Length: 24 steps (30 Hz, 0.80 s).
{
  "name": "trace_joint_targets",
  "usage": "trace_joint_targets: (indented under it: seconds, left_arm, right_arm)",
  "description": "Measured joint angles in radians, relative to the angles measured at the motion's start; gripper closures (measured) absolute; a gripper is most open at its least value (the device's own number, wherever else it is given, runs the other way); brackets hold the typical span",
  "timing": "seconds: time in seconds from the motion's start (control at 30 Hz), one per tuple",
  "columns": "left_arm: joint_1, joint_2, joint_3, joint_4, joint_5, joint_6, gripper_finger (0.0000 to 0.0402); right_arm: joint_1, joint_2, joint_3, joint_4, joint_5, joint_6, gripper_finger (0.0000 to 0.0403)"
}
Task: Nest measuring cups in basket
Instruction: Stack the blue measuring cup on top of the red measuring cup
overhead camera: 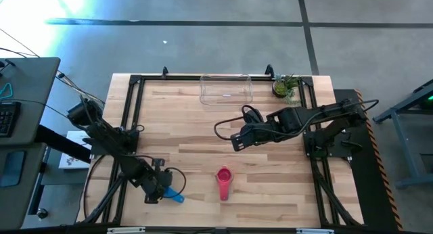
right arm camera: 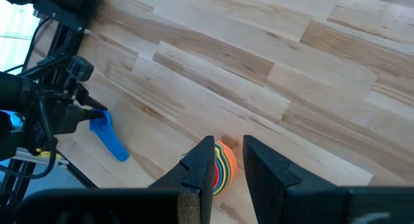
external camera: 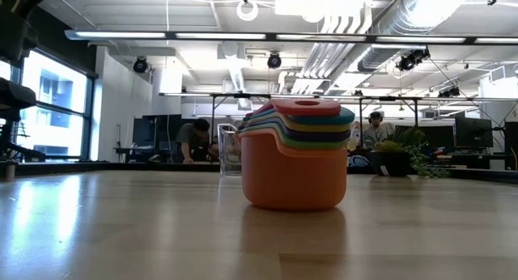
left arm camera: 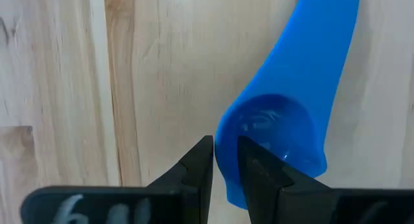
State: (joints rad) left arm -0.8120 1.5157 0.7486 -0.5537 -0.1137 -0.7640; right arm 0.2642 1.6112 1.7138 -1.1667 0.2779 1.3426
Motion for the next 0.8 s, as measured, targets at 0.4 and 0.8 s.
trace_joint_targets:
  seconds: [0.4, 0.8]
  left_arm:
    - [0.030, 0.000, 0.000, 0.001, 0.018, 0.009, 0.0391]
    - [0.047, 0.000, 0.038, 0.027, 0.029, 0.043, 0.0398]
  right_arm:
    - [0.000, 0.000, 0.000, -0.005, 0.000, -0.015, 0.0329]
    - [0.000, 0.000, 0.000, -0.007, -0.001, -0.027, 0.0329]
